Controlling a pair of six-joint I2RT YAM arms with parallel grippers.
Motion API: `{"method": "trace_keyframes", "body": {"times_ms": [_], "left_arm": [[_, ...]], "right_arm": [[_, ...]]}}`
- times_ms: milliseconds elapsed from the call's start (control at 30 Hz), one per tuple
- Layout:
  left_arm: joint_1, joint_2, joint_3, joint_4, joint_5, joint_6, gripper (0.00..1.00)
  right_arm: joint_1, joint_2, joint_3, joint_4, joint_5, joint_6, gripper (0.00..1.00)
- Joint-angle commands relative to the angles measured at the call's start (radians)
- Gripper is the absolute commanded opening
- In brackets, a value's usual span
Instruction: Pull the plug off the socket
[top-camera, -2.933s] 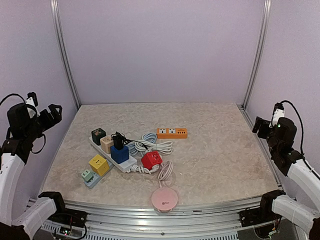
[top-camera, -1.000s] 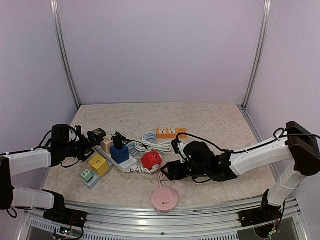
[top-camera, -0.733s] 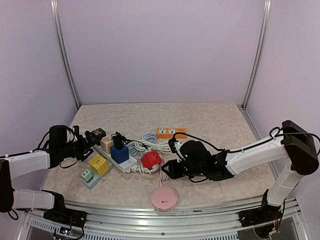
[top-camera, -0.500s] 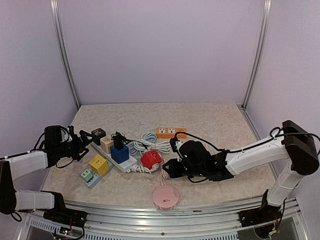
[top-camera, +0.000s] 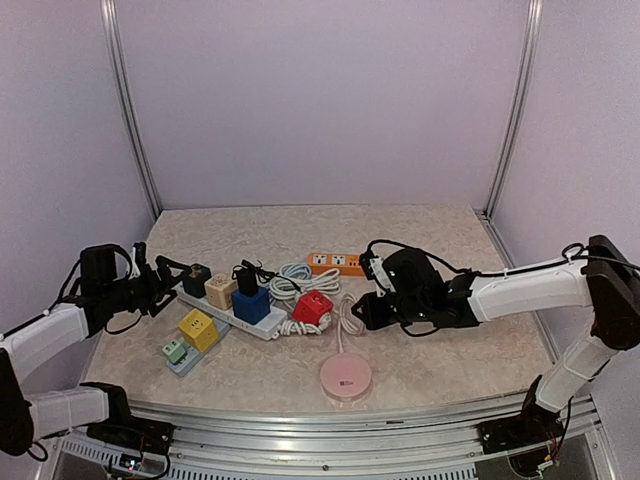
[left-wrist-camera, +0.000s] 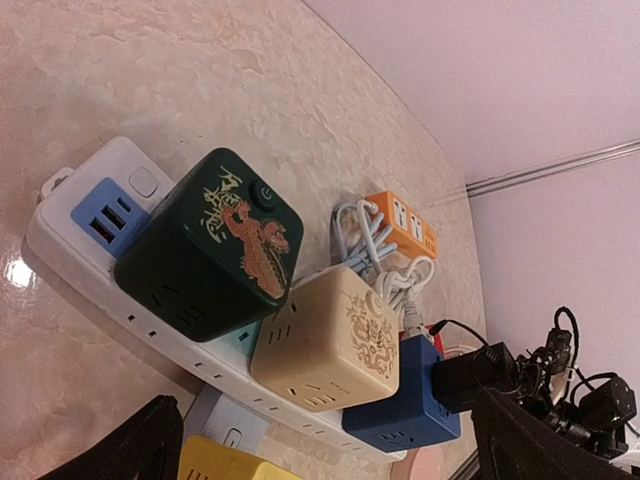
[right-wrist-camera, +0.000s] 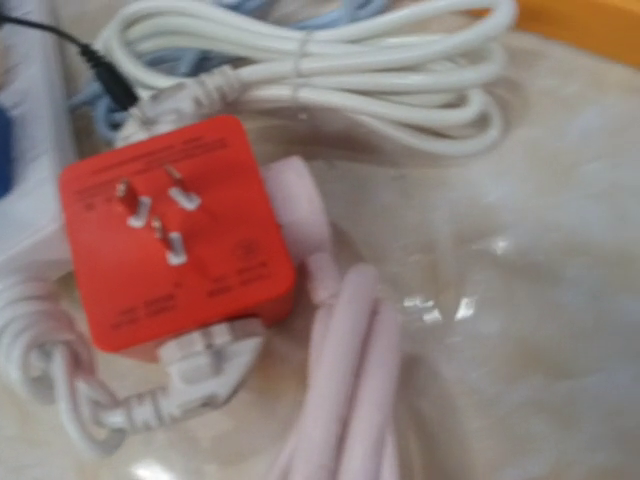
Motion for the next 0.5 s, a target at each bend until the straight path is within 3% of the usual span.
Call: {"method": "trace_keyframes", "body": {"times_ms": [0,200,467], "left_arm": [[0.003,-0.010,0.021,-0.071,0.061,0.049,0.99],[-0.026,-0.009,0.004,-0.039,0.101,0.064,0.99],[-0.197,0.092,0.063,0.095,0.170,0.084,0.99]], "right_arm": [[-0.093,-0.023,0.027,-0.090,0.027,-0.132,0.00],[-0.224,-0.009,0.033,-0.083,-0.047,-0.232,0.00],[-0.388,0.086,0.095,-0.089,-0.293,-0.379,0.00]]}}
